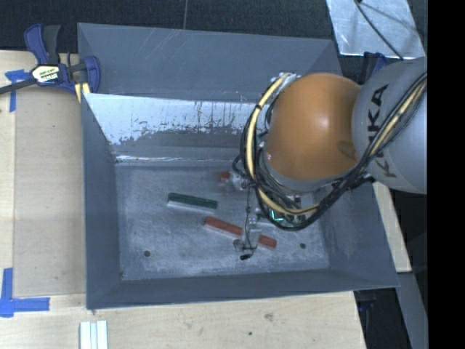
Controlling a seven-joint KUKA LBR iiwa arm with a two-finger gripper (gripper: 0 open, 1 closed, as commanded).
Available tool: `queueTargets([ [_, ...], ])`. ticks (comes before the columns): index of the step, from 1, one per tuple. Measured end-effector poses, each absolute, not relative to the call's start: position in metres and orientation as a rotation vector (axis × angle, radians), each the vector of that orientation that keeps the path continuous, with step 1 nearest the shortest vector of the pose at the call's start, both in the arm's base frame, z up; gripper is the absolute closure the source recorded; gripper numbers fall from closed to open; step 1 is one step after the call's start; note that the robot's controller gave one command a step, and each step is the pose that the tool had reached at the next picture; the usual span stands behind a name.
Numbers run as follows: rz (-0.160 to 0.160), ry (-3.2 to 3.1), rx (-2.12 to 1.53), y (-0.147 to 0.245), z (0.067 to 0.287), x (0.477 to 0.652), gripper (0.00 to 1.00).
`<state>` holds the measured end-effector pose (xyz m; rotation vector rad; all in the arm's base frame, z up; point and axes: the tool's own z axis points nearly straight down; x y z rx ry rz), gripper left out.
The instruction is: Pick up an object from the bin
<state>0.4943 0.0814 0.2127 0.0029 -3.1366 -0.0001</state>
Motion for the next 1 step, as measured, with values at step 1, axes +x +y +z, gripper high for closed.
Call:
queueTargets([
  [1,0.001,-3.137,-0.038,0.0543,0.0666,0.5162,0.00],
])
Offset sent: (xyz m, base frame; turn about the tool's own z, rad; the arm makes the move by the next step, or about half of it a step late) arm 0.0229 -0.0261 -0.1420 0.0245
